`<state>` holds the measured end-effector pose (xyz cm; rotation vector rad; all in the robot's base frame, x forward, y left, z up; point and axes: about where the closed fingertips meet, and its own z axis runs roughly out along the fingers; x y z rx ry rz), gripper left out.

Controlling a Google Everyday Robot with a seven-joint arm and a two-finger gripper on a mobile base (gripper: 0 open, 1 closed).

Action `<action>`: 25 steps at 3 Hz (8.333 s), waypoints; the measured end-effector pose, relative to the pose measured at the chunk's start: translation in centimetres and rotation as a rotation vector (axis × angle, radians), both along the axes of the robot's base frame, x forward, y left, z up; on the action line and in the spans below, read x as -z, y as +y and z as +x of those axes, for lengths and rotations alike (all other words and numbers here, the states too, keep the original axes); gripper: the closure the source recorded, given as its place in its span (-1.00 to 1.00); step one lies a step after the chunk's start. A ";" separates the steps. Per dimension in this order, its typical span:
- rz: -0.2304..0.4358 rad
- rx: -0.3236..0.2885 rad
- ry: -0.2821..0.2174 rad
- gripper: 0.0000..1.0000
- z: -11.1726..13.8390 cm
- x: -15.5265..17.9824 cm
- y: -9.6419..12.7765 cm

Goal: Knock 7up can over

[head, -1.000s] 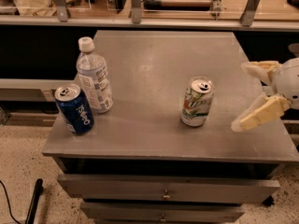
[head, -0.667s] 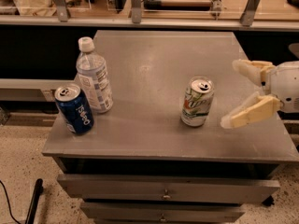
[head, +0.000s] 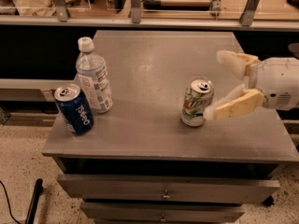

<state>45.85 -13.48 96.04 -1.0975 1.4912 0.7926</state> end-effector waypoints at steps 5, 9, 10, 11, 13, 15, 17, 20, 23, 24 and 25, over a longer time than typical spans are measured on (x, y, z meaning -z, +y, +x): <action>0.102 -0.131 -0.123 -1.00 0.2 7.2 2.8; 0.178 -0.086 0.009 -0.21 0.3 11.6 3.6; 0.173 -0.079 0.002 0.25 0.3 11.3 3.6; 0.117 -0.069 0.005 0.88 0.6 9.7 3.7; 0.001 -0.044 0.007 1.00 4.8 5.5 2.0; -0.279 -0.104 -0.010 1.00 10.5 2.4 2.8; -0.816 -0.304 -0.064 1.00 10.2 5.2 9.2; -1.326 -0.294 -0.017 0.19 11.0 11.1 8.1; -1.210 -0.392 0.102 -1.00 11.4 11.4 6.8; -1.032 -0.434 0.151 -1.00 11.1 11.1 7.2; -0.842 -0.460 0.192 -1.00 11.1 10.3 7.2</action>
Offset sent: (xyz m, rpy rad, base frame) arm 0.0049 0.0038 -0.0410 0.0864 -0.1449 0.1417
